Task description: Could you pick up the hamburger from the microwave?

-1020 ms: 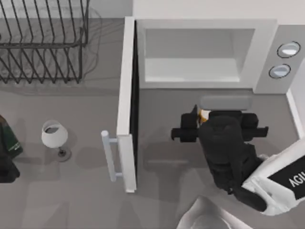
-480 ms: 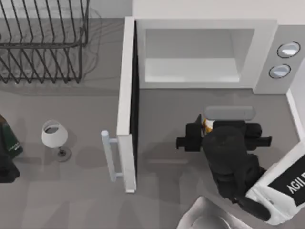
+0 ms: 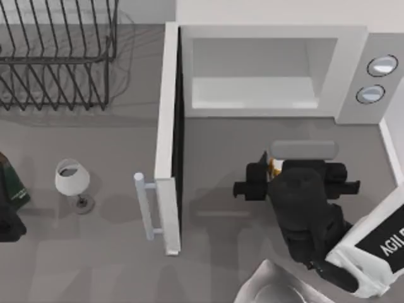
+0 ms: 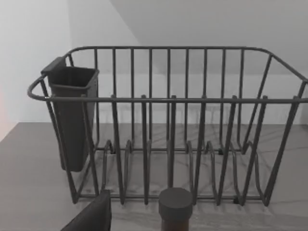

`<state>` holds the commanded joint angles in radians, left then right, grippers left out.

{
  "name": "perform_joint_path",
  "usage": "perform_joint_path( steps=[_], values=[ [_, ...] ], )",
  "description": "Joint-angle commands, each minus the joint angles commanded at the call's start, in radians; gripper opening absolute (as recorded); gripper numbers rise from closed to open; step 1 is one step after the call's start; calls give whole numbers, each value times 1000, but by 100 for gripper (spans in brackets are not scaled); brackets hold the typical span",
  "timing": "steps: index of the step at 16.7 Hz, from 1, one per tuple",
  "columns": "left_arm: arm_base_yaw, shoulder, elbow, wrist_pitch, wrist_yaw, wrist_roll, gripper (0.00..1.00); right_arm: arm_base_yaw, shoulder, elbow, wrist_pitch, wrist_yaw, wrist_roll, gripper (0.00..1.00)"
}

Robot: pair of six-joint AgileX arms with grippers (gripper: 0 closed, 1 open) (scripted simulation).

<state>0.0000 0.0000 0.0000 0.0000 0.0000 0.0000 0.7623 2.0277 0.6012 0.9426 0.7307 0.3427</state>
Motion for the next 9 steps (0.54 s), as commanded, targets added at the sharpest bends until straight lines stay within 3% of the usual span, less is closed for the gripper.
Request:
perform_joint_path(
  steps=[3, 9],
  values=[
    [0, 0, 0, 0, 0, 0, 100, 0, 0, 0, 0, 0, 0, 98],
    [0, 0, 0, 0, 0, 0, 100, 0, 0, 0, 0, 0, 0, 100]
  ],
)
